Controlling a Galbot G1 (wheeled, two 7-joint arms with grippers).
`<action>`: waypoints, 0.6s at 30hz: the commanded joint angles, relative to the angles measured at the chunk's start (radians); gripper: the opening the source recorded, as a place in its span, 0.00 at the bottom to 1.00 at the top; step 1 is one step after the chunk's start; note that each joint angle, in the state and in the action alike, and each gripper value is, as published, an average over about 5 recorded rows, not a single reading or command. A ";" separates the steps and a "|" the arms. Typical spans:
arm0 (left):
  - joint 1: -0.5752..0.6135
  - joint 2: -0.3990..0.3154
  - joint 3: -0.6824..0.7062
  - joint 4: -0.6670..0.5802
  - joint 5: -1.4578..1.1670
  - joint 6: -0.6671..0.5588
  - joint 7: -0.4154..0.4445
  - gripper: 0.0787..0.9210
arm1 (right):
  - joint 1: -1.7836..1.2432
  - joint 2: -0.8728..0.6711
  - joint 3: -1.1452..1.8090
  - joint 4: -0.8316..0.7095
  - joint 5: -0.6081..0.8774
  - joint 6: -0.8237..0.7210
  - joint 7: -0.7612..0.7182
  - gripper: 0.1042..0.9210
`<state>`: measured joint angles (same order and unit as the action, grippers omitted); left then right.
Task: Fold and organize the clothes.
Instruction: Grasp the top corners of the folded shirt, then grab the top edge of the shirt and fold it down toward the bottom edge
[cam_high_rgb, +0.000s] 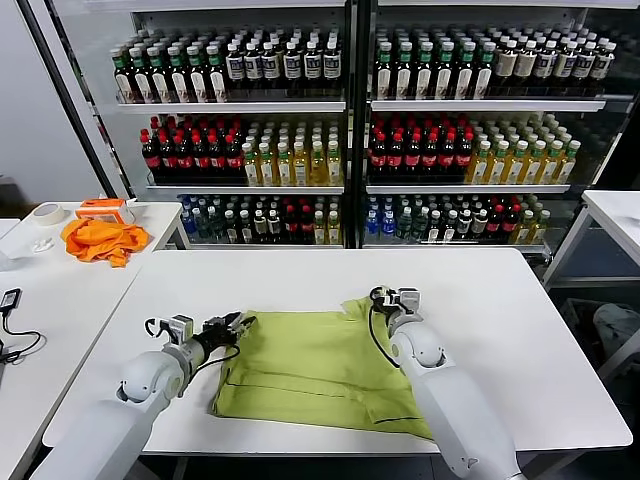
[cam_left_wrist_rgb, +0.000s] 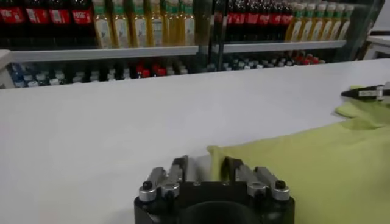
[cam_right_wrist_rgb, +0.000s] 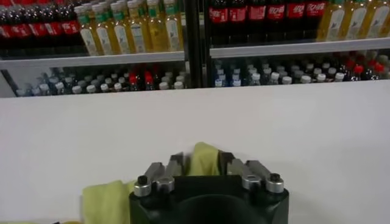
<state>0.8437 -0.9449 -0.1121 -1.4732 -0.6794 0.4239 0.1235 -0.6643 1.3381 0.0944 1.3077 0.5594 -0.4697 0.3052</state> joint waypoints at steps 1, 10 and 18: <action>0.003 -0.008 0.006 0.000 -0.004 -0.007 0.000 0.29 | -0.009 0.001 -0.001 0.020 -0.001 0.007 0.003 0.13; 0.016 0.036 -0.011 -0.084 -0.050 -0.033 -0.029 0.02 | -0.081 -0.062 0.015 0.224 0.006 0.009 0.005 0.00; 0.165 0.098 -0.068 -0.251 -0.072 -0.049 -0.038 0.01 | -0.245 -0.142 0.048 0.450 0.017 -0.005 0.038 0.00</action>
<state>0.8785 -0.9066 -0.1364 -1.5573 -0.7231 0.3970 0.0980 -0.7804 1.2583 0.1253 1.5466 0.5707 -0.4719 0.3281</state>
